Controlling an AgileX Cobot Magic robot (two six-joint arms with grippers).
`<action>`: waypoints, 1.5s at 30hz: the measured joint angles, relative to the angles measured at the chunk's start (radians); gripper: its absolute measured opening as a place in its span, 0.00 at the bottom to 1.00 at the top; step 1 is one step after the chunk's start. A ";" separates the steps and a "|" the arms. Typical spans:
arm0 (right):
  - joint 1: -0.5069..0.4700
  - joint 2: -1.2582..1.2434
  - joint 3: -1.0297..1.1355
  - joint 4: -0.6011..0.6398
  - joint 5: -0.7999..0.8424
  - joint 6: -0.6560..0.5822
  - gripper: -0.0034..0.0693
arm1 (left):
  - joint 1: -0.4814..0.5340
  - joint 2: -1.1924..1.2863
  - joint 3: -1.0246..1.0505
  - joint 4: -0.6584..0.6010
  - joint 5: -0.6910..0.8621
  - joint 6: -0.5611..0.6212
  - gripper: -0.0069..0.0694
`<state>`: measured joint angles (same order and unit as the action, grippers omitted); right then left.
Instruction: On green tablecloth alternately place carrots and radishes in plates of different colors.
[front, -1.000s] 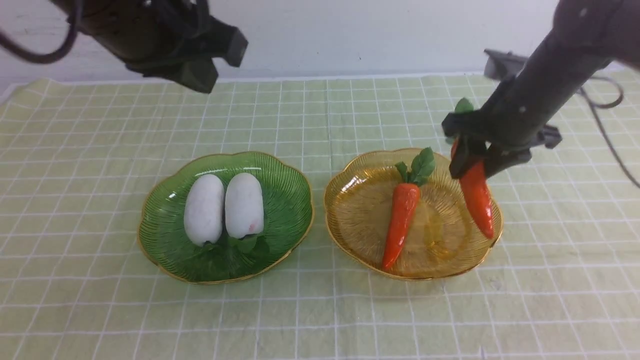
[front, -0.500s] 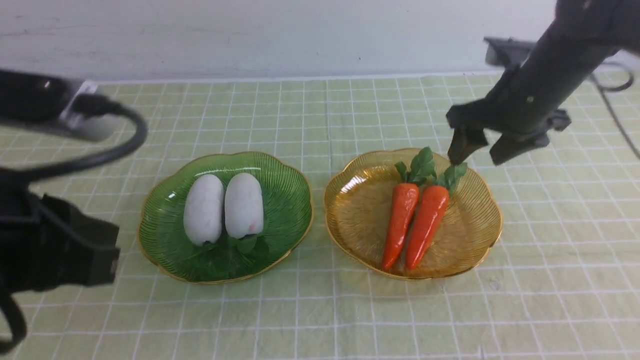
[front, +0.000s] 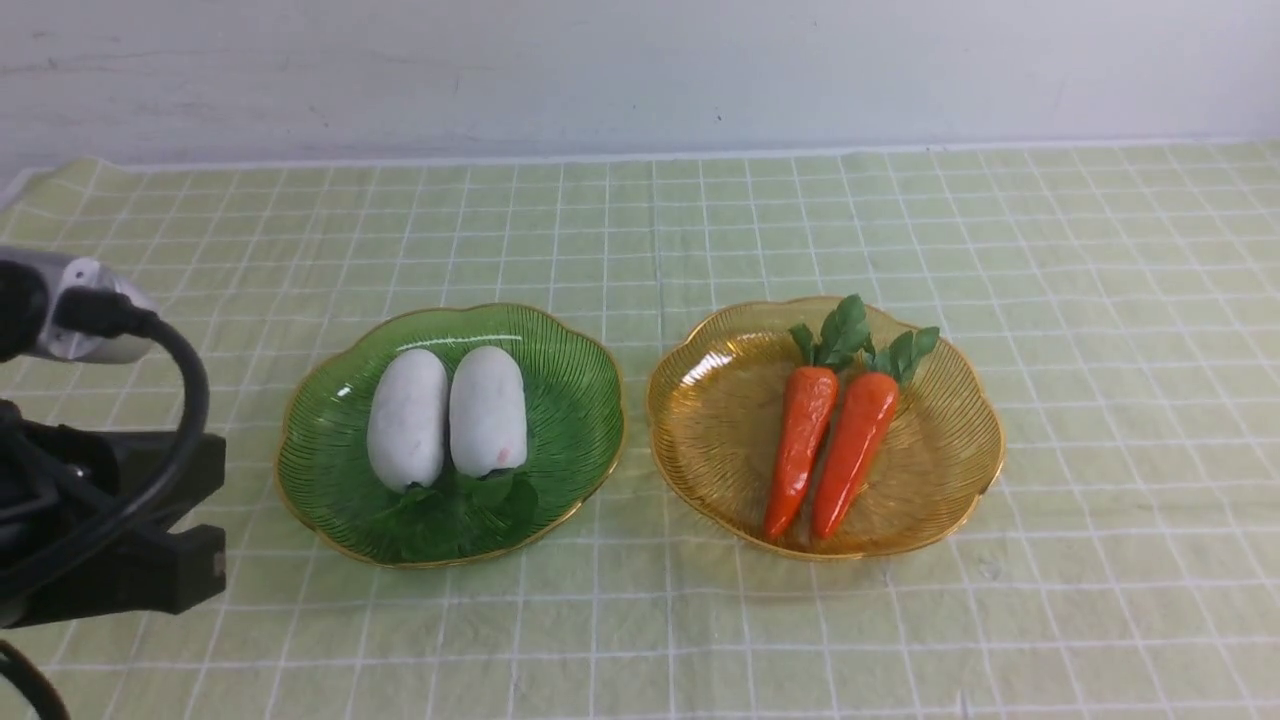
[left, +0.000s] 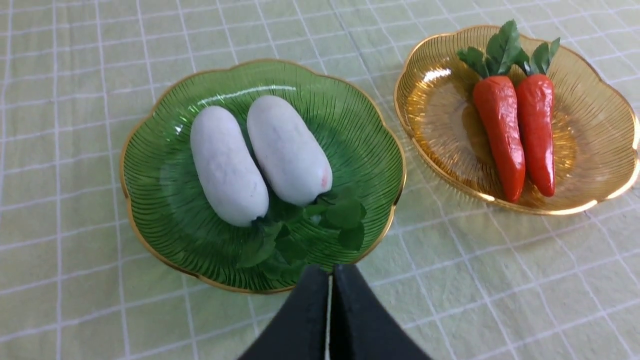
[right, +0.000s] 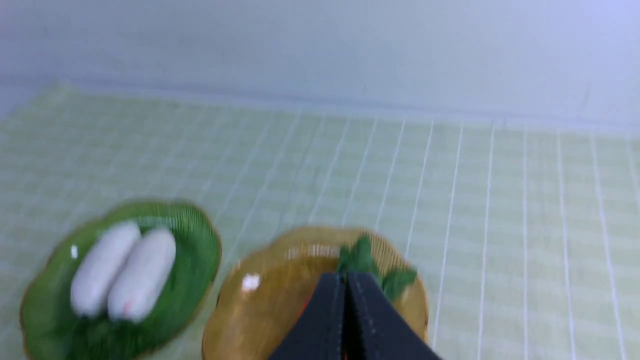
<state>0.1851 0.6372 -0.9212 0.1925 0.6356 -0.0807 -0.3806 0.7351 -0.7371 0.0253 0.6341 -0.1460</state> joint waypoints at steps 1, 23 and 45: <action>0.000 -0.078 0.086 0.000 -0.124 -0.003 0.03 | 0.000 0.004 0.000 0.000 -0.012 0.000 0.08; 0.000 -0.651 0.641 -0.010 -0.636 -0.069 0.03 | 0.000 -0.178 0.216 0.080 -0.120 -0.060 0.08; 0.000 -0.651 0.641 -0.012 -0.578 -0.077 0.03 | 0.000 -0.323 0.307 0.168 -0.139 -0.079 0.08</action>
<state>0.1851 -0.0142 -0.2801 0.1802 0.0576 -0.1578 -0.3806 0.4118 -0.4304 0.1933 0.4949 -0.2250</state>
